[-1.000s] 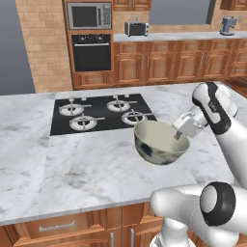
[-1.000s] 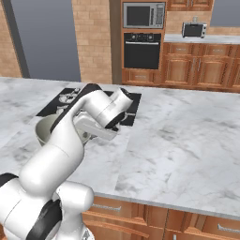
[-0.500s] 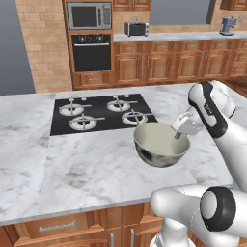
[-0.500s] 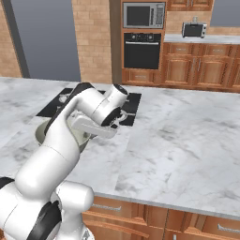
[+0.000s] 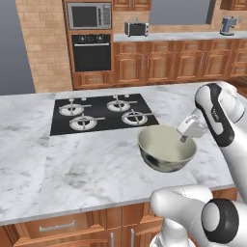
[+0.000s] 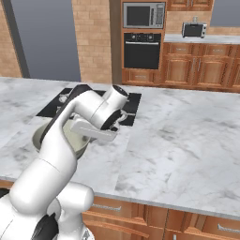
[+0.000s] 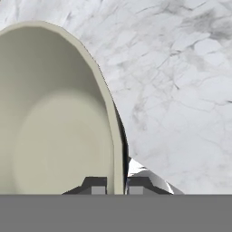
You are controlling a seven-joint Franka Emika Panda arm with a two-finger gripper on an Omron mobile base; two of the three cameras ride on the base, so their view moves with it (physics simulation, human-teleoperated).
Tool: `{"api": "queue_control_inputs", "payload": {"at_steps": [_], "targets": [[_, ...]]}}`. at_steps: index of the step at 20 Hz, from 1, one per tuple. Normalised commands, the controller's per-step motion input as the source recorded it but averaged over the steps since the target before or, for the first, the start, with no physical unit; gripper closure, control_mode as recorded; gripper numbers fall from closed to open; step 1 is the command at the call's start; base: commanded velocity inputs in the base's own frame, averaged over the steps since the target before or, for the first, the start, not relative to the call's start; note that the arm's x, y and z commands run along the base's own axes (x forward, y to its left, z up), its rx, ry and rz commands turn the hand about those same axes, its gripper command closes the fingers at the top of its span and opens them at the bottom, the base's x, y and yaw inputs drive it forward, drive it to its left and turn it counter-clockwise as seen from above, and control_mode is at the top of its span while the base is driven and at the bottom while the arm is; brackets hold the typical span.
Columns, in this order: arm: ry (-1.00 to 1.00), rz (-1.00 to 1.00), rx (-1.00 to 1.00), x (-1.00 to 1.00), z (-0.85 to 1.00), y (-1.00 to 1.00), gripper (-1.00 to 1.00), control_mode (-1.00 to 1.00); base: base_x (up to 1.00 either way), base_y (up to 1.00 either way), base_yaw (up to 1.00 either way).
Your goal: Pick the cup and bowl from the counter and place them on the counter next to the sink.
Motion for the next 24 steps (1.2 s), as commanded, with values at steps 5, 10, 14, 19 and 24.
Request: {"api": "queue_control_inputs", "payload": {"at_steps": [5, 10, 14, 19, 24], "targets": [[0.0, 0.0, 0.0, -0.14, 0.0, -0.01, 1.0, -1.0, 0.0, 0.0, 0.0], [0.0, 0.0, 0.0, 0.0, 0.0, 0.0, 1.0, -1.0, 0.0, 0.0, 0.0], [0.0, 0.0, 0.0, 0.0, 0.0, 0.0, 1.0, -1.0, 0.0, 0.0, 0.0], [0.0, 0.0, 0.0, 0.0, 0.0, 0.0, 1.0, 1.0, 0.0, 0.0, 0.0], [0.0, 0.0, 0.0, 0.0, 0.0, 0.0, 1.0, 1.0, -0.45, -0.08, -0.02]]}}
